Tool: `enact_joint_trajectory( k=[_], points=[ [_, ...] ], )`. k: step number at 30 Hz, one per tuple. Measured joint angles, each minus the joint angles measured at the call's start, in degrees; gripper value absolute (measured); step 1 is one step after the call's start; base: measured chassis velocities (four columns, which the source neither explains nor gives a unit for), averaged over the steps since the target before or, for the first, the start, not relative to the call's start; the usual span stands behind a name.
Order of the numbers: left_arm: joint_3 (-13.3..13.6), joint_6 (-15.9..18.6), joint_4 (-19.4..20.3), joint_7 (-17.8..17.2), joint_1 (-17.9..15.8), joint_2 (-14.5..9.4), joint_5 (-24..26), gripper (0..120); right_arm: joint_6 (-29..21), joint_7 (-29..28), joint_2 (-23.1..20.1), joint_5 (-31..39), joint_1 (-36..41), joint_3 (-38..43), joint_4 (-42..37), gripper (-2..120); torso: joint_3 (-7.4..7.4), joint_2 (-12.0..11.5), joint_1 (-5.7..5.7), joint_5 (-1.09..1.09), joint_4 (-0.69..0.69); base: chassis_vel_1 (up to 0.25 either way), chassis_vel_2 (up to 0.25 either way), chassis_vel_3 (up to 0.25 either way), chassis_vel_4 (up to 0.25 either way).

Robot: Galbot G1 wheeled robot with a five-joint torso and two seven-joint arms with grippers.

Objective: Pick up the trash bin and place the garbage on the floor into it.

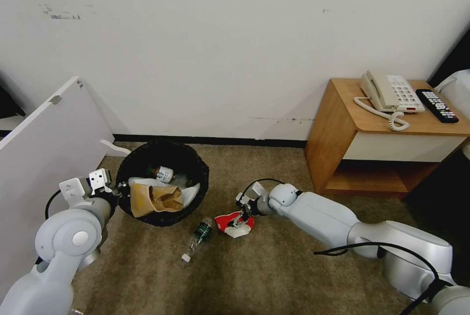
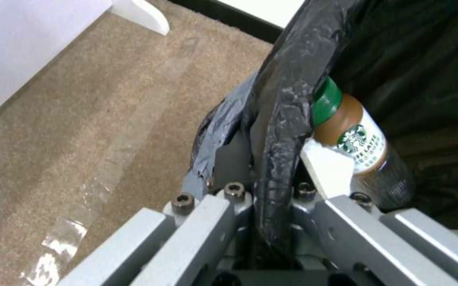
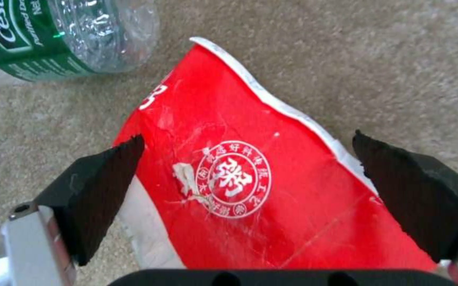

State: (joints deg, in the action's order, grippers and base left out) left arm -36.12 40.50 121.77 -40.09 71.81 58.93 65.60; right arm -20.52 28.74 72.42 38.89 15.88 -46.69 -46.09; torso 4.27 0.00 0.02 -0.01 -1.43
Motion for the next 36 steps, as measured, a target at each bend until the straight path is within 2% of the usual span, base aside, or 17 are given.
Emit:
enact_joint_trajectory(
  k=[26,36],
  points=[
    [-0.8,-0.1,-0.7,0.9,-0.1,0.1,-0.3,1,-1.5,-2.3,-0.1,1.9,1.4,-2.4,-3.9,100,0.0,0.0,0.0,0.01,0.0,0.0,0.0,0.0,0.0],
    [-1.0,-0.3,-1.6,2.0,-0.7,-0.1,-0.9,1,-3.0,-4.7,-2.8,5.5,-1.9,-5.7,-10.0,100,0.0,0.0,0.0,0.01,0.0,0.0,0.0,0.0,0.0]
  ],
)
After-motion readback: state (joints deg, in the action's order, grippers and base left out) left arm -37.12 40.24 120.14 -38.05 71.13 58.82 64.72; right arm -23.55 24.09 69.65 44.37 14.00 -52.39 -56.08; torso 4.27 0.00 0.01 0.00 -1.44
